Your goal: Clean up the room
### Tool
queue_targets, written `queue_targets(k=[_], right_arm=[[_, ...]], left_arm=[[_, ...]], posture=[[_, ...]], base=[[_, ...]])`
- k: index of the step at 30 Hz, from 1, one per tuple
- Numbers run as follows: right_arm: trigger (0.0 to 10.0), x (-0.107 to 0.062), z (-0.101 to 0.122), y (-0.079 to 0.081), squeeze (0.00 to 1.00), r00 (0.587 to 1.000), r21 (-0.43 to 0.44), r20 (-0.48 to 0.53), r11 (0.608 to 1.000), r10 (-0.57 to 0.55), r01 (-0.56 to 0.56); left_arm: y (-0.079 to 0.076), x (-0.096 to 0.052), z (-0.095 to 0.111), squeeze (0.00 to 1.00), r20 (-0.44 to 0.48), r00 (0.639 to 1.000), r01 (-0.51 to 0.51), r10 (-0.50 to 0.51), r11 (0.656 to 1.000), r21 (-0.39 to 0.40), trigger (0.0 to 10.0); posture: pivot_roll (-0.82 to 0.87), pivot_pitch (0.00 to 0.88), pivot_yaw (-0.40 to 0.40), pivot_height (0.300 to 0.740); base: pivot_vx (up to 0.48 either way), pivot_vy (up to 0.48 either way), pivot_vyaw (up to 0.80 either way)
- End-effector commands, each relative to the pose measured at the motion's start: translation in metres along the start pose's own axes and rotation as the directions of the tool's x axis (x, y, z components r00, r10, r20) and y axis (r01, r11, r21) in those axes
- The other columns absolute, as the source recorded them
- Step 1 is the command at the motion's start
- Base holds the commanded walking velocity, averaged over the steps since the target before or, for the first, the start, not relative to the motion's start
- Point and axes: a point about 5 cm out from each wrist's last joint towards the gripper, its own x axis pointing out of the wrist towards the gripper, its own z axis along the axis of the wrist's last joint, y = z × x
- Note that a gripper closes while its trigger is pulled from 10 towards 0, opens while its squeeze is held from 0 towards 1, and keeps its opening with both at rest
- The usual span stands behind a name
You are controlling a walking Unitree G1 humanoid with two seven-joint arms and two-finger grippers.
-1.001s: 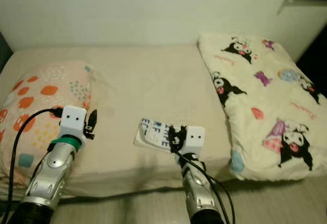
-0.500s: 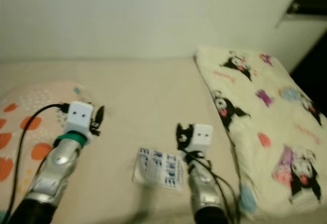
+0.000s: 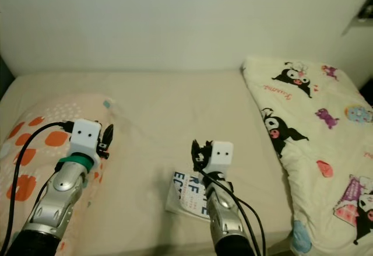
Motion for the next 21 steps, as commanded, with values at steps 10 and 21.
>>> queue_targets(k=[10, 21], right_arm=[[10.0, -0.0051, -0.0089, -0.0005, 0.00, 0.999, -0.002, -0.033, 1.000, -0.003, 0.003], [10.0, -0.0056, -0.0096, -0.0010, 0.00, 0.999, -0.003, -0.036, 1.000, -0.003, 0.003]], left_arm=[[0.0007, -0.0043, -0.0111, 0.00, -0.044, 0.999, -0.001, 0.001, 1.000, 0.004, 10.0], [0.0004, -0.0052, -0.0125, 0.00, -0.052, 0.999, -0.005, 0.004, 1.000, -0.004, 10.0]], posture=[[0.02, 0.000, 0.019, 0.740], [0.02, 0.000, 0.018, 0.740]], base=[[0.000, 0.000, 0.00], [-0.263, 0.000, 0.00]])
